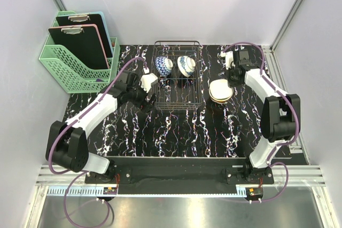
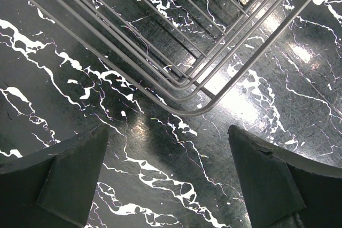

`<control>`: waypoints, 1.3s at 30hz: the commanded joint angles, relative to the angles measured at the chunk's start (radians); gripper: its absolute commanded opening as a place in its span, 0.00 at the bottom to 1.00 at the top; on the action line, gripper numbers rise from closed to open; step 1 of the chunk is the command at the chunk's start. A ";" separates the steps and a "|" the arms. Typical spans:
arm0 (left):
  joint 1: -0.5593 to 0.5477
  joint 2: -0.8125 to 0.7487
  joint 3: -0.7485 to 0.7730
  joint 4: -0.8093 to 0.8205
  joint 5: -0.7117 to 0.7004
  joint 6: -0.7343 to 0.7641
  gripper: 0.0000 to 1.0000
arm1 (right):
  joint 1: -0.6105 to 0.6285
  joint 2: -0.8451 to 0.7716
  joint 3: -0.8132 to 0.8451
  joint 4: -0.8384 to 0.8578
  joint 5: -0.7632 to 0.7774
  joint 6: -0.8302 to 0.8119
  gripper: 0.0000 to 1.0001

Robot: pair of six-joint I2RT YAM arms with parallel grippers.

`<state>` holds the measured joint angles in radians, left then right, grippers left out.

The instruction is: Load the bowls into the dish rack

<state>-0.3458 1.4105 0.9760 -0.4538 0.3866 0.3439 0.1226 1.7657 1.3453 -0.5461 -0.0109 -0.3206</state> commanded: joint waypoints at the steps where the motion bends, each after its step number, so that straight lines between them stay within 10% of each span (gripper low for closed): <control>1: -0.004 -0.013 0.039 0.043 -0.008 0.006 0.99 | -0.014 -0.058 -0.014 0.023 0.061 -0.026 0.19; 39: -0.004 -0.056 0.039 0.043 -0.032 0.009 0.99 | -0.175 -0.092 -0.051 0.049 -0.083 -0.020 0.16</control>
<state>-0.3454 1.3888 0.9760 -0.4522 0.3687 0.3443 -0.0570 1.7012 1.2877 -0.5186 -0.0376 -0.3599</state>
